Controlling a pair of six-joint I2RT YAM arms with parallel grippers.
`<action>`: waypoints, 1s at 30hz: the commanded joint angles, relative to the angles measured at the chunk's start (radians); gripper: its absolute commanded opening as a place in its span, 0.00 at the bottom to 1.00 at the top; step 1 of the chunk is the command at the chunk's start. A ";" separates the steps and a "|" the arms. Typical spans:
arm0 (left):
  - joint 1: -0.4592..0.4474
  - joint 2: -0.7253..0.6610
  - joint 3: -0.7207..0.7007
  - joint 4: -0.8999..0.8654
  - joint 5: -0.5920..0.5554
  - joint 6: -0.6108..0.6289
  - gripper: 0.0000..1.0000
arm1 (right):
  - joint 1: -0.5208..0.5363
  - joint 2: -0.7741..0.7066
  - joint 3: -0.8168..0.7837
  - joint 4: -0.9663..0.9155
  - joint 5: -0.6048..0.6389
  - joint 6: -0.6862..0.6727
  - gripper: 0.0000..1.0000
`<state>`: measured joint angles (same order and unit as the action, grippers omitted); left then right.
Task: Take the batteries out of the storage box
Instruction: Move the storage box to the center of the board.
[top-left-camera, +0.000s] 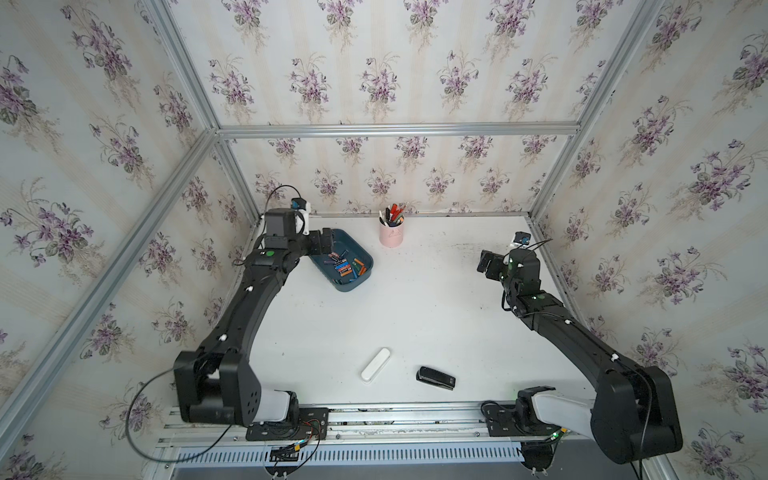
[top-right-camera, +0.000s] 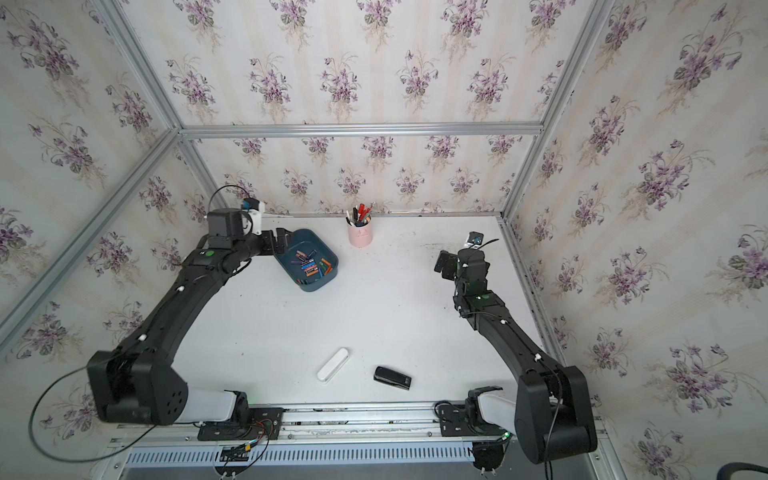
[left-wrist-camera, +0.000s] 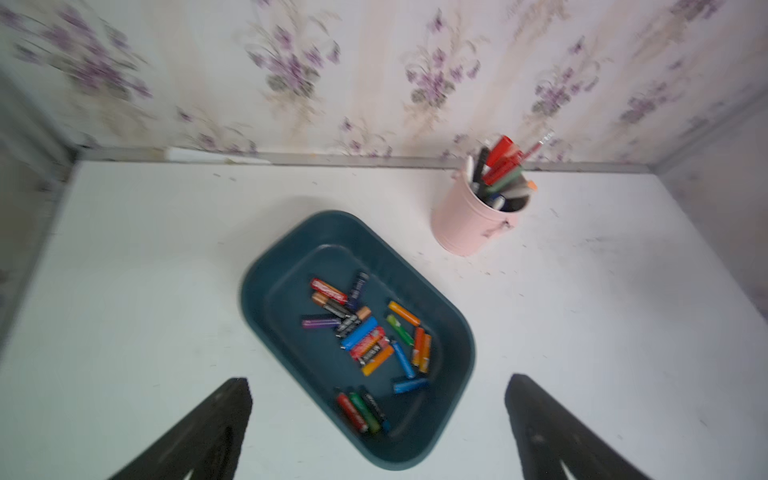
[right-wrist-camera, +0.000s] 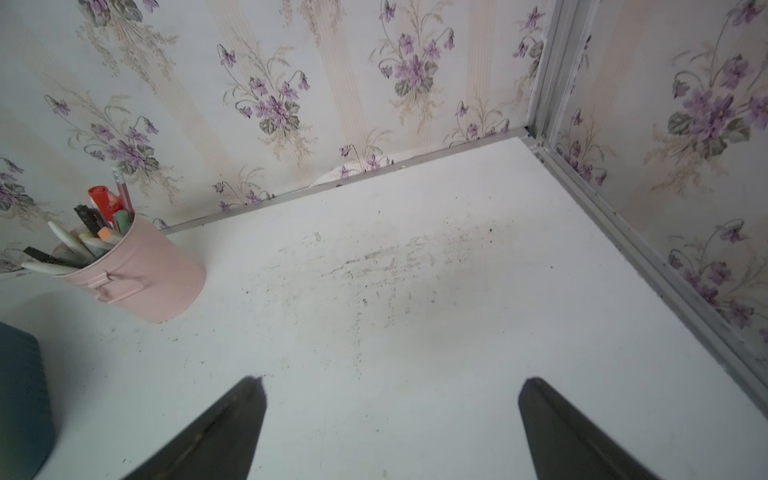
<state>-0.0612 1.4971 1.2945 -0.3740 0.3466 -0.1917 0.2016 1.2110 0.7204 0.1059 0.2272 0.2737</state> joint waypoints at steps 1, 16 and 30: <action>-0.038 0.125 0.089 -0.180 0.286 -0.032 1.00 | 0.030 -0.026 0.012 -0.152 -0.020 0.058 1.00; -0.191 0.416 0.217 -0.238 0.184 0.004 1.00 | 0.056 -0.106 0.029 -0.265 0.044 0.028 1.00; -0.284 0.642 0.412 -0.297 0.194 0.044 1.00 | 0.057 -0.061 0.054 -0.290 0.047 0.018 1.00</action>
<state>-0.3317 2.1193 1.6806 -0.6273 0.5339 -0.1677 0.2569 1.1492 0.7681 -0.1795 0.2577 0.3023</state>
